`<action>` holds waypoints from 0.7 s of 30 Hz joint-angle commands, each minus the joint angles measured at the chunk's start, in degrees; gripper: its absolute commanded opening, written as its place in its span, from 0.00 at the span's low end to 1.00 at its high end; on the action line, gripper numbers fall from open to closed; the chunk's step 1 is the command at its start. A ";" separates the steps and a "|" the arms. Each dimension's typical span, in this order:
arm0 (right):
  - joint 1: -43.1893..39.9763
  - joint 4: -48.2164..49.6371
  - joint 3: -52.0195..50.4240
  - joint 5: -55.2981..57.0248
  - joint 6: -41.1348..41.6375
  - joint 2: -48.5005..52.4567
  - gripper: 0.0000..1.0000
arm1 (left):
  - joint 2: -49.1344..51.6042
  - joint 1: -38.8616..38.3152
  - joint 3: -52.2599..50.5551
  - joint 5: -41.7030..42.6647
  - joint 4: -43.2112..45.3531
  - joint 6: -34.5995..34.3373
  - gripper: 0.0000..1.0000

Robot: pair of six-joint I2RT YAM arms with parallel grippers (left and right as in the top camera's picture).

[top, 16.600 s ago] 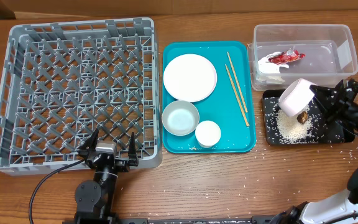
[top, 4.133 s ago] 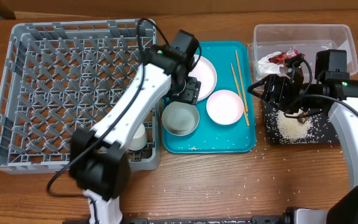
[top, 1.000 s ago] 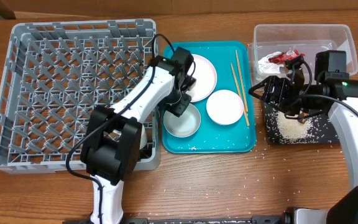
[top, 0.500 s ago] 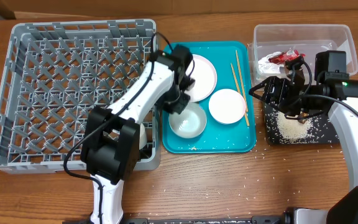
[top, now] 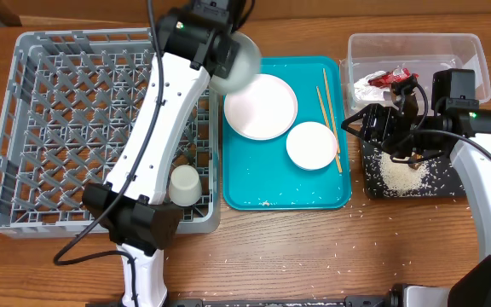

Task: Sort waste into correct bins and load items into the dishwasher
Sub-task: 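Lift the small white bowl with the left gripper toward the rack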

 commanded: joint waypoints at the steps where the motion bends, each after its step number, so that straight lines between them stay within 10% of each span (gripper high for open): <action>1: 0.28 0.35 0.24 0.72 -0.46 0.26 0.85 | 0.76 0.98 -0.70 -18.56 1.51 -4.85 0.04; 9: 0.28 0.70 0.24 1.62 -0.46 0.26 0.85 | 6.14 2.10 -1.05 -35.21 2.43 -17.49 0.04; 21: 0.28 0.02 0.24 5.46 -0.44 0.26 0.86 | 19.78 3.08 -1.05 -49.48 11.56 -17.90 0.04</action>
